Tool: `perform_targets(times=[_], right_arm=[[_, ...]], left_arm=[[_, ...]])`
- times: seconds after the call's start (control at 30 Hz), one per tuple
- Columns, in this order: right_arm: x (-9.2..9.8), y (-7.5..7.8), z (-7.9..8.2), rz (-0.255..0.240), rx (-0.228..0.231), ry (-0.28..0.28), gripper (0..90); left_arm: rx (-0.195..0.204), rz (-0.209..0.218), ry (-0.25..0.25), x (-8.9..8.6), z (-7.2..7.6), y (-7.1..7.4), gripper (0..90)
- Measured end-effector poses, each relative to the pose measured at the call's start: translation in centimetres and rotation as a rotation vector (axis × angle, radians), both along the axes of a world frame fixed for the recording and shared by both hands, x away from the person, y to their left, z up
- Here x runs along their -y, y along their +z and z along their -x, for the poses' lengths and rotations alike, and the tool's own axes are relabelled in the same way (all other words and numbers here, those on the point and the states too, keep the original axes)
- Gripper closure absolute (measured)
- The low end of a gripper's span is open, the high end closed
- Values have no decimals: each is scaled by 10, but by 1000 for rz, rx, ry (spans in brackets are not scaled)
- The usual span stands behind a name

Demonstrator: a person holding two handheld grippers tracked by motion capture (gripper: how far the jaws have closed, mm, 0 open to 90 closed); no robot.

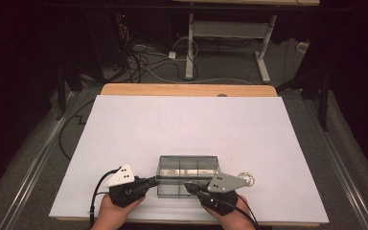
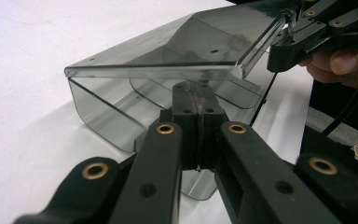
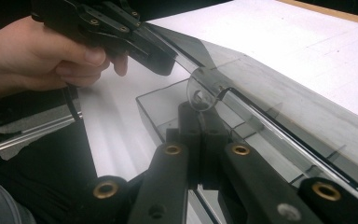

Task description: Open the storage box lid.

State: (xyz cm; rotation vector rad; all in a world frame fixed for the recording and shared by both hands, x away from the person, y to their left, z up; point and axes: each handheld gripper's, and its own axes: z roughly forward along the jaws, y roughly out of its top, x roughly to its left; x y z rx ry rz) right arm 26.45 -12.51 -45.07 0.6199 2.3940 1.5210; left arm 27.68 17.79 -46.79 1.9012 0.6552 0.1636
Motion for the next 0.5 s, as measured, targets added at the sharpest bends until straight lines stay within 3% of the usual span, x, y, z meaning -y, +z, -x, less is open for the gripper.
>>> perform_targets(times=[0.5], right_arm=[[-1, -1, 3, 9, 5, 4, 900]], left_arm=[[16, -2, 4, 0, -3, 3, 880]])
